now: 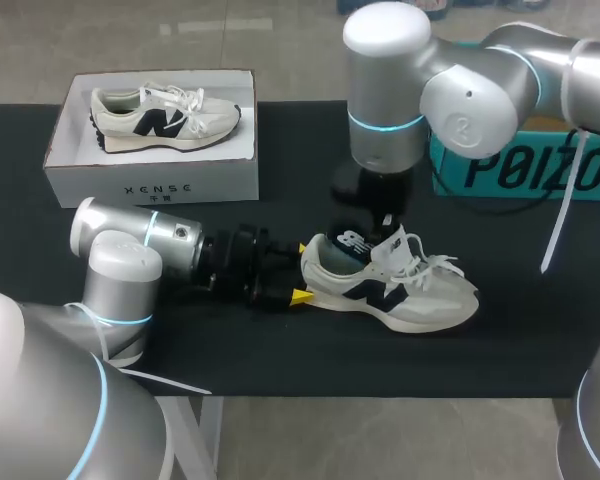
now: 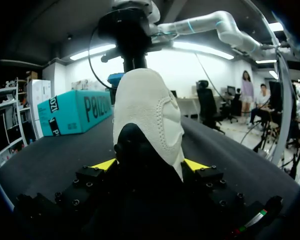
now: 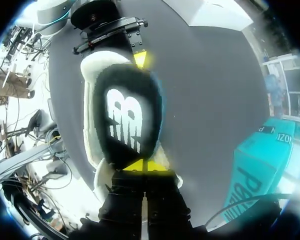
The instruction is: Take the shoe out of the shoebox, open the shoe tongue, remove and reinsert the insole, then place the shoe into the shoebox
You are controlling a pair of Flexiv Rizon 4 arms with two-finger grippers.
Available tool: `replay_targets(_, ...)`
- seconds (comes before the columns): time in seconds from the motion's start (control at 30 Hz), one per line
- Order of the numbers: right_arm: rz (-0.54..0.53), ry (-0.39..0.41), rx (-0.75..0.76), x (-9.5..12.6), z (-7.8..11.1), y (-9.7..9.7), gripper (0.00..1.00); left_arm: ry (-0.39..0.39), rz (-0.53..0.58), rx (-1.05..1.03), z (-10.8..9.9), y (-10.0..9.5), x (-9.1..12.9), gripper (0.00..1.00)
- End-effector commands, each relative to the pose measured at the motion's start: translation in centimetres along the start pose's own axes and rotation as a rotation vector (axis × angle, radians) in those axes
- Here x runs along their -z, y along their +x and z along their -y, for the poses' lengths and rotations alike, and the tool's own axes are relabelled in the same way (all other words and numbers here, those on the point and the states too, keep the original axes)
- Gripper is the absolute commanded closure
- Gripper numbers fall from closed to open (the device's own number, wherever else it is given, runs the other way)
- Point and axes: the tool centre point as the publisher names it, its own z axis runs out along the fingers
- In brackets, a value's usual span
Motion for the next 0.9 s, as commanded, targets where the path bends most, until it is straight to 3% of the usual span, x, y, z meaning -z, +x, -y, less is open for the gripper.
replay_targets(0.03, 0.016, -0.046, -0.008, 1.2, 1.1, -0.3, 1.0, -0.003, -0.001, 0.0, -0.3, 0.0, -0.2, 1.0)
replay_targets(0.37, 0.024, -0.112, 0.009, 2.3, -0.4, -0.1, 1.0, -0.003, -0.001, 0.0, -0.3, 0.0, -0.2, 1.0)
replay_targets(0.7, -0.002, -0.175, 0.071, 2.1, -4.1, 0.6, 1.0, -0.003, -0.001, 0.0, -0.3, 0.0, -0.2, 1.0)
replay_targets(0.9, 0.013, -0.228, 0.083, 3.8, -6.3, 0.7, 1.0, -0.003, -0.001, 0.0, -0.3, 0.0, -0.2, 1.0)
